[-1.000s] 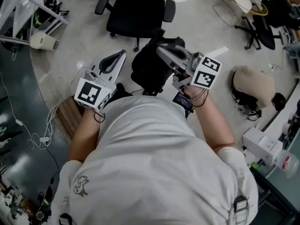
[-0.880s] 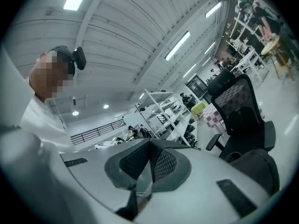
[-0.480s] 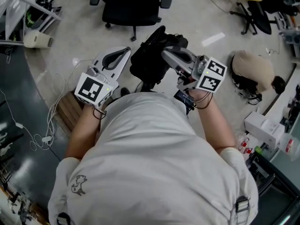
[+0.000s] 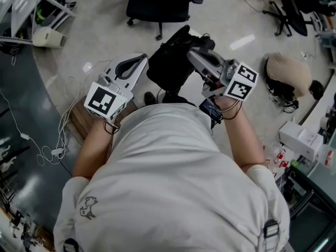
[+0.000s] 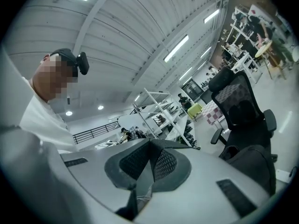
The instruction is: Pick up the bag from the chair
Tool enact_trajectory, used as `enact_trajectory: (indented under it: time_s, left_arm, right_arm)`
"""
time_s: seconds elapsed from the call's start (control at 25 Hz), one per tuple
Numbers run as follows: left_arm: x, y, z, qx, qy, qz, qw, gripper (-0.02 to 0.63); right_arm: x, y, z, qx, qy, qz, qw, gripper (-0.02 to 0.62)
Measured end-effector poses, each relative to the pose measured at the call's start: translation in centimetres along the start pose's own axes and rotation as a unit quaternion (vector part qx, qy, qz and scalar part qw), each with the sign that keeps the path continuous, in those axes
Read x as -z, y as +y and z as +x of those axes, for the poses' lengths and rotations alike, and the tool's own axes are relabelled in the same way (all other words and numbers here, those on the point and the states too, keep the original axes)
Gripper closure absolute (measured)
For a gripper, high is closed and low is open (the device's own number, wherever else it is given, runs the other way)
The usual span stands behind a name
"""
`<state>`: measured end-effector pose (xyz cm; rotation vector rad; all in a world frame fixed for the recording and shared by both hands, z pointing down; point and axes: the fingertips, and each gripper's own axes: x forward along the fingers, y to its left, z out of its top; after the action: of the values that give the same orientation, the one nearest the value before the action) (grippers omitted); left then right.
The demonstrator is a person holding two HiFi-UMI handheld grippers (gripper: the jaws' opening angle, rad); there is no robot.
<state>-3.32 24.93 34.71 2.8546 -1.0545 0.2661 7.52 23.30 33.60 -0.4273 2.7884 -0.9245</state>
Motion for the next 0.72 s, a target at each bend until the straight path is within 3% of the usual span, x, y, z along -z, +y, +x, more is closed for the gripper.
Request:
enact_trajectory:
  time_s: [0.52, 0.72]
  left_arm:
    - [0.5, 0.1, -5.9, -0.007, -0.028, 0.002, 0.9996, 0.595]
    - [1.2, -0.3, -6.6, -0.003, -0.02, -0.003, 0.9998, 0.595]
  right_arm:
    - [4.8, 5.1, 4.1, -0.012, 0.0, 0.014, 1.0, 0.563]
    - [5.8, 6.3, 4.9, -0.017, 0.009, 0.016, 1.0, 0.563]
